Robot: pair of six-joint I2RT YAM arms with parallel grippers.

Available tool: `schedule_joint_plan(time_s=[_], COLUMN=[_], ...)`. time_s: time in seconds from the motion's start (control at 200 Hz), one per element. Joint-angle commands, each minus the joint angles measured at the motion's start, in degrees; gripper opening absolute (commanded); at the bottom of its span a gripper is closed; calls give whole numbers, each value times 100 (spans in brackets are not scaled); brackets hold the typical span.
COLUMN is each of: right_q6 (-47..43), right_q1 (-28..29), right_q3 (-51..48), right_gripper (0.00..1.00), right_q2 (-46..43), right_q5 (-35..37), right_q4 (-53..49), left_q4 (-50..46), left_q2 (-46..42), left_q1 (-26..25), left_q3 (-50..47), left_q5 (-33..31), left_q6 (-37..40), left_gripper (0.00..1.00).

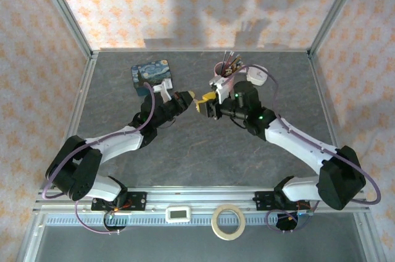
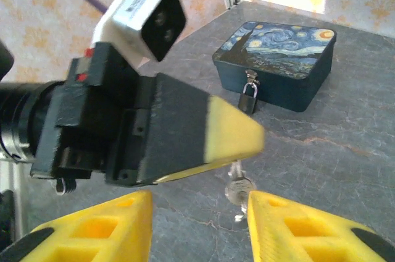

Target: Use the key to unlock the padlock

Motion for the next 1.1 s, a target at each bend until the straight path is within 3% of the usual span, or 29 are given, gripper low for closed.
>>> schedule_joint_plan(time_s=[0.0, 0.17, 0.315, 0.48, 0.746, 1.096], right_q6=[-662, -1217, -1411, -1426, -1348, -1338], right_q1=[167, 452, 560, 614, 614, 623], right_q3=[-208, -354, -332, -358, -446, -541], right_gripper=[43, 40, 36, 34, 23, 30], right_q2=[-15, 161, 503, 750, 899, 1068], right_q5=[894, 1447, 1506, 1579, 1965, 1949], right_q4=[206, 646, 801, 1079, 1478, 1478], left_q4=[-357, -402, -434, -384, -191, -156], left_q2=[-51, -42, -50, -81, -128, -287], left_q1=[-47, -67, -89, -109, -115, -115], left_q3=[171, 188, 180, 123, 25, -37], left_q5=[-102, -86, -75, -78, 76, 168], left_q6=[-61, -131, -196, -285, -492, -650], left_gripper=[0, 0, 0, 0, 0, 0])
